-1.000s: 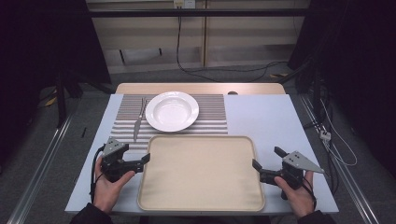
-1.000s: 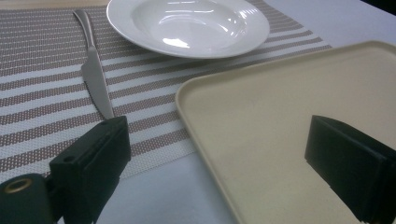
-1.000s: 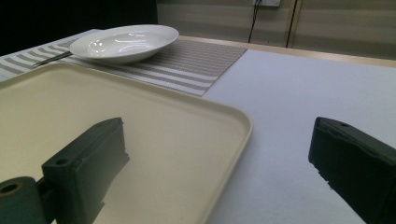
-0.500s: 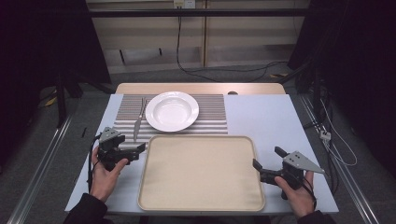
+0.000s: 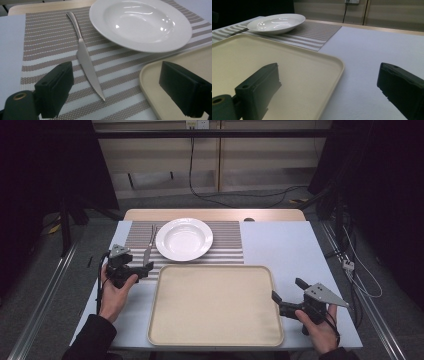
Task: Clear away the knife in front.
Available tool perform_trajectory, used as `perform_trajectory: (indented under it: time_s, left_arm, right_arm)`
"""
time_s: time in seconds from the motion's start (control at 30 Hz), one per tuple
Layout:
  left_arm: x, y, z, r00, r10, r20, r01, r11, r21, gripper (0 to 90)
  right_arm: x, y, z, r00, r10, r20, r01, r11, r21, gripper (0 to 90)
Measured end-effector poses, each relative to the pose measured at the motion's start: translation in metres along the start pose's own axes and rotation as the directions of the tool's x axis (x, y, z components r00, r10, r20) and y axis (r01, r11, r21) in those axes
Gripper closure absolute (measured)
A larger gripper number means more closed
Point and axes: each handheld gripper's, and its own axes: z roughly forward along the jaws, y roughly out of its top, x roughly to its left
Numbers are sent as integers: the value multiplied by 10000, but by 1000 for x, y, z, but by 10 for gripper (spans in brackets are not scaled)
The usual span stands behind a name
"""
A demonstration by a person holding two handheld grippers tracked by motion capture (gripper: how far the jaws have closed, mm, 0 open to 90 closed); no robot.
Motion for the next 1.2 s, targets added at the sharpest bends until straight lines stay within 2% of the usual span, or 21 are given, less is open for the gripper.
perform_trajectory:
  time_s: [0.03, 0.07, 0.13, 0.23, 0.37, 0.43, 0.47, 0.53, 0.57, 0.67, 0.7, 0.77, 0.87, 0.97, 1.03, 1.13, 1.2]
  left_arm:
    - [2, 2, 3, 9999, 84, -75, -83, 9999, 102, 122]
    - [2, 3, 4, 10000, -33, -46, 34, 9999, 137, 121]
    - [5, 6, 7, 10000, -69, -59, 69, 10000, -1, 114]
    - [9, 10, 10, 9997, -98, -239, 105, 9995, 309, 117]
    - [14, 19, 13, 9993, 193, -313, -180, 9990, 401, 109]
    - [16, 24, 16, 9979, 301, -578, -273, 9985, 472, 105]
    - [18, 27, 18, 9981, 332, -510, -311, 9986, 418, 105]
    - [21, 31, 24, 9971, 393, -650, -354, 9976, 597, 109]
    - [22, 34, 26, 9976, 384, -574, -342, 9967, 733, 112]
    - [26, 41, 35, 9986, 276, -455, -230, 9949, 987, 112]
    - [28, 44, 39, 9969, 347, -709, -270, 9939, 1067, 110]
    - [31, 48, 46, 9980, 84, -628, -9, 9930, 1184, 113]
    - [35, 54, 53, 9974, 62, -713, 33, 9912, 1325, 128]
    - [39, 60, 61, 9976, -54, -686, 152, 9896, 1429, 146]
    - [45, 64, 67, 9969, -92, -783, 221, 9860, 1651, 172]
    - [50, 69, 74, 9957, -365, -855, 502, 9851, 1647, 209]
    - [52, 71, 80, 9957, -364, -857, 512, 9828, 1772, 224]
  right_arm:
    - [0, 0, 0, 10000, 2, -6, -2, 10000, 36, 42]
    - [0, 0, 1, 10000, -25, -16, 25, 10000, 21, 43]
    - [0, 0, 1, 10000, -19, -20, 19, 10000, 34, 43]
    - [0, 0, 2, 10000, -80, -52, 80, 10000, 10, 43]
    - [1, 0, 2, 9999, -71, -98, 72, 10000, 25, 43]
    - [1, 0, 2, 9999, -72, -129, 73, 10000, 20, 43]
    - [1, 0, 2, 9999, -93, -139, 93, 10000, 28, 43]
    - [1, 0, 3, 9999, -97, -141, 98, 9999, 26, 43]
    - [1, 0, 3, 9998, -98, -144, 98, 9999, 27, 43]
    - [1, 0, 3, 9999, -103, -130, 103, 9999, 42, 43]
    - [1, 0, 3, 9999, -100, -134, 100, 9999, 38, 43]
    - [1, 0, 3, 9999, -100, -131, 101, 9999, 45, 43]
    - [1, 0, 3, 9998, -98, -144, 99, 9999, 52, 43]
    - [1, 0, 2, 9999, 22, -156, -22, 10000, 35, 43]
    - [0, 0, 2, 9998, 46, -174, -45, 10000, 35, 43]
    - [0, 0, 2, 9998, 62, -189, -62, 10000, 26, 43]
    - [1, 0, 2, 9998, 50, -191, -50, 10000, 24, 43]
